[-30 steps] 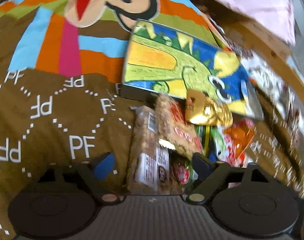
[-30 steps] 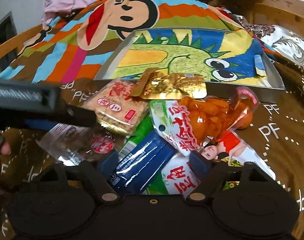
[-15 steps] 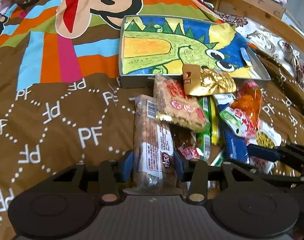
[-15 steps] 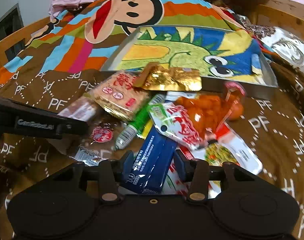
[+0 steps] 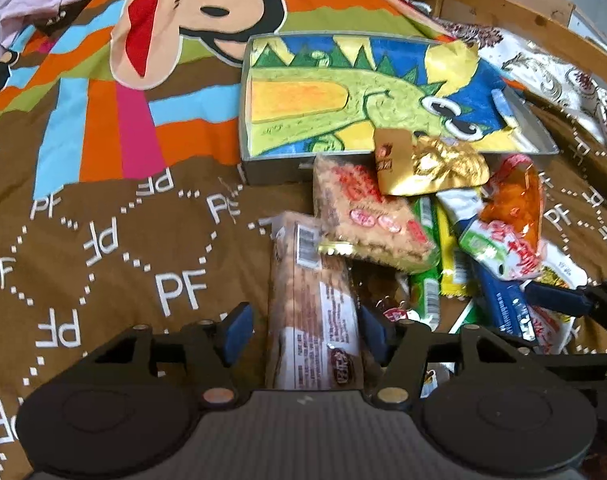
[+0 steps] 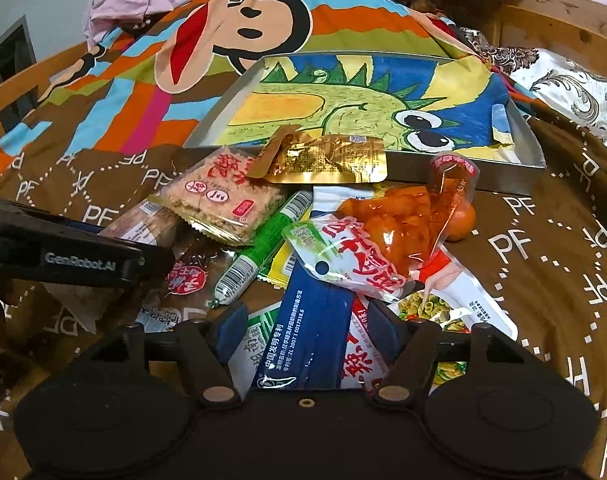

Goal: Organize snacks
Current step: 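Lower the left tool onto the long wrapped bar while the right tool grasps the blue stick packet, then carry the bar and blue packet over the dinosaur tray with both tools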

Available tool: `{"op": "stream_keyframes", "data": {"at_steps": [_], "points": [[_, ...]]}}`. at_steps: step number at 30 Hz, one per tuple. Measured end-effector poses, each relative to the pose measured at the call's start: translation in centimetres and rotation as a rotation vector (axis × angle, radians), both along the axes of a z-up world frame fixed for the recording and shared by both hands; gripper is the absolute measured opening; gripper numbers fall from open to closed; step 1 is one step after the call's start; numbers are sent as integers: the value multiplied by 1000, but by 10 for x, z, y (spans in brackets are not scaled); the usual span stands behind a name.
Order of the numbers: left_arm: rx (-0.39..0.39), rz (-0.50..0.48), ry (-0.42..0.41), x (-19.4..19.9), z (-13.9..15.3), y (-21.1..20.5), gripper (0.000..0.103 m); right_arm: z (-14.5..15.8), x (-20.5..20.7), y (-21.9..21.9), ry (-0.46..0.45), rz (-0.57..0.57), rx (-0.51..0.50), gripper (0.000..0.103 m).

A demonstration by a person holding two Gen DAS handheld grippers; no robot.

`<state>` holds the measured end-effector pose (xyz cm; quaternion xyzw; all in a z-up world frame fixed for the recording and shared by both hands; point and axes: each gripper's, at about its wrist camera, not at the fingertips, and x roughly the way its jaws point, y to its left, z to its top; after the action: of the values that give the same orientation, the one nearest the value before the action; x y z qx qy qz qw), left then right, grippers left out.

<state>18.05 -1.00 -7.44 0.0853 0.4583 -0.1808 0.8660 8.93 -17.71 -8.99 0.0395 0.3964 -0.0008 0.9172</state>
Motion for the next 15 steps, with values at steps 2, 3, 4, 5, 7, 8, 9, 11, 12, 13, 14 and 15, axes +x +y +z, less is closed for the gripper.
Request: {"op": "stream_keyframes", "data": {"at_steps": [2, 3, 4, 5, 7, 8, 9, 11, 12, 13, 14, 15], "points": [[-7, 0, -2, -1, 1, 1, 52, 0, -1, 0, -5, -7, -4, 46], [-17, -2, 2, -1, 2, 2, 48, 1, -1, -1, -7, -10, -2, 44], [-18, 2, 1, -2, 3, 2, 47, 1, -1, -2, -6, -11, 11, 44], [-17, 2, -2, -3, 3, 3, 47, 1, -2, -2, -7, -9, 17, 42], [-12, 0, -9, -6, 3, 3, 46, 2, -5, -1, -6, 4, 16, 41], [-11, 3, -10, -6, 4, 3, 46, 2, -7, 1, -6, 16, 15, 40], [-11, 9, -6, -8, 4, 3, 46, 3, -10, 3, -5, 28, 13, 39], [-13, 29, 5, -14, 7, 5, 46, 5, -17, 9, 0, 66, 0, 38], [-14, 38, 10, -18, 9, 6, 46, 5, -22, 12, 4, 90, -16, 37], [-20, 52, 20, -23, 11, 7, 46, 6, -26, 16, 7, 117, -42, 37], [-31, 66, 33, -27, 13, 9, 46, 6, -30, 22, 7, 147, -80, 36], [-48, 83, 51, -32, 14, 12, 46, 5, -34, 27, 4, 172, -120, 36]]}}
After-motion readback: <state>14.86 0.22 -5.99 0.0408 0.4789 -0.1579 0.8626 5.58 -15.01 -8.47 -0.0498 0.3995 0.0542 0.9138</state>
